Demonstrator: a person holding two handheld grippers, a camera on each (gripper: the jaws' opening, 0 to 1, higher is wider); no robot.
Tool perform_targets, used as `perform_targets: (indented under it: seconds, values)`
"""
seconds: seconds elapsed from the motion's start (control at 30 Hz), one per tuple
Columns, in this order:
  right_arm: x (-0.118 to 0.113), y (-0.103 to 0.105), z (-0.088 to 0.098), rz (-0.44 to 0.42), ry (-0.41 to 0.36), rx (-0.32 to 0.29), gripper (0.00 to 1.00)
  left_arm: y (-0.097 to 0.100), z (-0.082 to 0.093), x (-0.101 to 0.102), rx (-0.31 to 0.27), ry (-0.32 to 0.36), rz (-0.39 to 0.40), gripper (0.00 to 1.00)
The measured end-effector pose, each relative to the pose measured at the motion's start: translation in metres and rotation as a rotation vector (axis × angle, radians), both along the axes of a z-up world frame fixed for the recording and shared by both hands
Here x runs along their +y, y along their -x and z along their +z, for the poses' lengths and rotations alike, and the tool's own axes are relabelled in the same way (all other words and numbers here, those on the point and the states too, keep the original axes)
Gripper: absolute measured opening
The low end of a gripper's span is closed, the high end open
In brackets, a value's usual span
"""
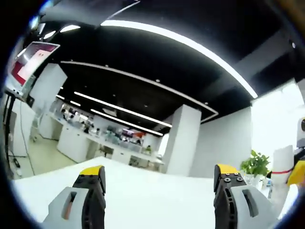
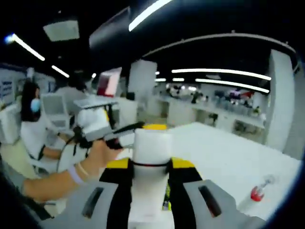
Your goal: Arrange the skincare products in the storage area until every visible bottle or jar stands upright without overlapping.
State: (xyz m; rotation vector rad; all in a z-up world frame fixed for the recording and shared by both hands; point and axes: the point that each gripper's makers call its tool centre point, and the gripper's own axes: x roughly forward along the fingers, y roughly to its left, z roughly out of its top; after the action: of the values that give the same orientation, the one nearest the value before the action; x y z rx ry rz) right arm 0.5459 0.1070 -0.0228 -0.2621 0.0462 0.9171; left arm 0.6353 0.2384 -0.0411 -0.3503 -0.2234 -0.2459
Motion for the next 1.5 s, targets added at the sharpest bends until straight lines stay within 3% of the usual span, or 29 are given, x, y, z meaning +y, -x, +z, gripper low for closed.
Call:
perform_targets:
  seconds: [0.13, 0.23, 0.33, 0.4, 0.47, 0.5, 0.53, 0.63, 0.7, 0.77, 0.9, 1.0, 1.03, 1.07, 1.17, 1.27, 1.33, 1.43, 1.5]
  values:
    - [-0.030, -0.010, 0.014, -0.101, -0.050, -0.123, 0.26, -0.002, -0.005, -0.046, 0.025, -0.096, -0.154, 0.95]
    - [-0.058, -0.018, 0.026, -0.182, -0.064, -0.250, 0.26, 0.006, -0.007, -0.084, 0.024, -0.191, -0.285, 0.98]
    - [-0.077, -0.028, 0.033, -0.260, -0.109, -0.316, 0.26, 0.018, -0.005, -0.115, -0.015, -0.224, -0.395, 0.99]
    - [-0.082, -0.029, 0.037, -0.267, -0.184, -0.335, 0.26, 0.027, -0.012, -0.138, -0.028, -0.324, -0.475, 0.99]
    - [-0.078, -0.028, 0.036, -0.236, -0.173, -0.318, 0.26, 0.039, -0.028, -0.162, -0.006, -0.438, -0.579, 0.97]
    - [-0.077, -0.026, 0.036, -0.230, -0.203, -0.306, 0.26, 0.045, -0.039, -0.174, -0.002, -0.511, -0.627, 0.96]
    - [-0.076, -0.025, 0.037, -0.224, -0.217, -0.306, 0.26, 0.048, -0.044, -0.181, -0.010, -0.555, -0.639, 0.96]
    - [-0.068, -0.015, 0.035, -0.172, -0.273, -0.278, 0.27, 0.047, -0.062, -0.202, -0.052, -0.764, -0.560, 0.96]
    - [-0.064, -0.010, 0.034, -0.162, -0.280, -0.276, 0.27, 0.042, -0.064, -0.203, -0.069, -0.821, -0.495, 0.92]
    - [-0.060, -0.003, 0.036, -0.152, -0.281, -0.300, 0.27, 0.039, -0.056, -0.199, -0.101, -0.812, -0.439, 0.76]
    - [-0.057, 0.010, 0.047, -0.135, -0.318, -0.365, 0.27, 0.047, -0.037, -0.197, -0.141, -0.608, -0.502, 0.47]
    - [-0.058, 0.015, 0.051, -0.113, -0.343, -0.378, 0.27, 0.051, -0.035, -0.195, -0.151, -0.627, -0.513, 0.15]
    - [-0.058, 0.016, 0.052, -0.108, -0.350, -0.386, 0.27, 0.046, -0.027, -0.189, -0.192, -0.659, -0.436, 0.14]
    - [-0.058, 0.016, 0.051, -0.114, -0.347, -0.389, 0.28, 0.045, -0.025, -0.185, -0.227, -0.734, -0.376, 0.12]
    - [-0.056, 0.015, 0.047, -0.099, -0.334, -0.387, 0.29, 0.036, -0.022, -0.169, -0.214, -0.866, -0.201, 0.10]
    - [-0.056, 0.012, 0.044, -0.076, -0.334, -0.388, 0.31, 0.030, -0.010, -0.145, -0.239, -0.972, 0.004, 0.09]
    - [-0.058, 0.011, 0.044, -0.076, -0.340, -0.404, 0.32, 0.027, -0.006, -0.135, -0.225, -0.998, 0.071, 0.09]
    - [-0.058, 0.013, 0.048, -0.076, -0.329, -0.475, 0.33, 0.026, 0.002, -0.124, -0.255, -1.059, 0.183, 0.09]
    - [-0.060, 0.013, 0.049, -0.079, -0.330, -0.478, 0.34, 0.024, 0.004, -0.117, -0.256, -1.091, 0.232, 0.09]
